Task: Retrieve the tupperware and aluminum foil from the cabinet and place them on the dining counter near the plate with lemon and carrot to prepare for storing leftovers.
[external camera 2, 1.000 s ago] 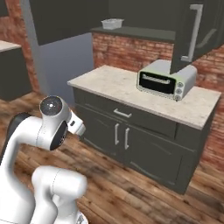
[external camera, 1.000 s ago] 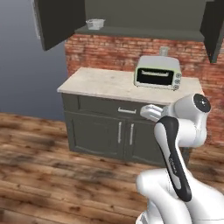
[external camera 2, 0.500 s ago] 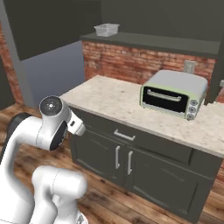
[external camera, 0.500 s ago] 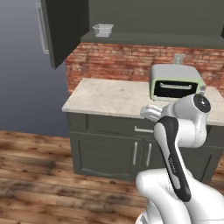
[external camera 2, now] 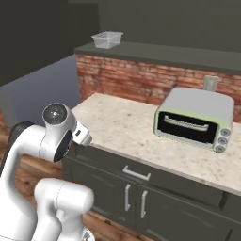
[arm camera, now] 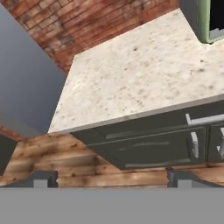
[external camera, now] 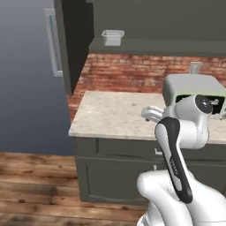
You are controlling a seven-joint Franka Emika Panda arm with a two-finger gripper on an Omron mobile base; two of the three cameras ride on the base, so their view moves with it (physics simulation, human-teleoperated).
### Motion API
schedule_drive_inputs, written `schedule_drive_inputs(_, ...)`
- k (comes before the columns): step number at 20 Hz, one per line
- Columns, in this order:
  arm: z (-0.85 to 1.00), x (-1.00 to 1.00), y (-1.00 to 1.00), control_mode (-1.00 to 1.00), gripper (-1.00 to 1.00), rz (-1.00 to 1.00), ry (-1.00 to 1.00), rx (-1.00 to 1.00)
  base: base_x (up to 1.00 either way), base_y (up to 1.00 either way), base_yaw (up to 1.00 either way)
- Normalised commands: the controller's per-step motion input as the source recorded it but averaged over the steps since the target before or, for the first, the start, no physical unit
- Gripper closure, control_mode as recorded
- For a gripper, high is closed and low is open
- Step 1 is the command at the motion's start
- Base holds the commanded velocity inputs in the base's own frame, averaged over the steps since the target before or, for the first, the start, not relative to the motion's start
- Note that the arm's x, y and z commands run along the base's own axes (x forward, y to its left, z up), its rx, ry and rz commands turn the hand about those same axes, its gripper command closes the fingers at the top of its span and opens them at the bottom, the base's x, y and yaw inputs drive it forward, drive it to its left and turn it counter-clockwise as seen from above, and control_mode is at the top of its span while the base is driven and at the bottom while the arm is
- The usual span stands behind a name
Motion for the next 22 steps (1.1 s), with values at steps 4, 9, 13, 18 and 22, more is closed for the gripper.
schedule_drive_inputs(4,0.00,0.00,0.00,1.00,-1.00,0.00,0.00,0.00,0.79,0.28,-0.21)
schedule_drive_inputs(9,0.00,0.00,0.00,1.00,-1.00,0.00,0.00,0.00,0.77,0.28,-0.21)
schedule_drive_inputs(13,0.00,0.00,0.00,1.00,-1.00,0.00,0.00,0.00,0.72,0.39,-0.19)
schedule_drive_inputs(18,0.00,0.00,0.00,1.00,-1.00,0.00,0.00,0.00,0.62,0.44,-0.17)
schedule_drive_inputs(22,0.00,0.35,0.01,-1.00,-1.00,-0.02,0.04,0.00,0.15,0.06,-0.03)
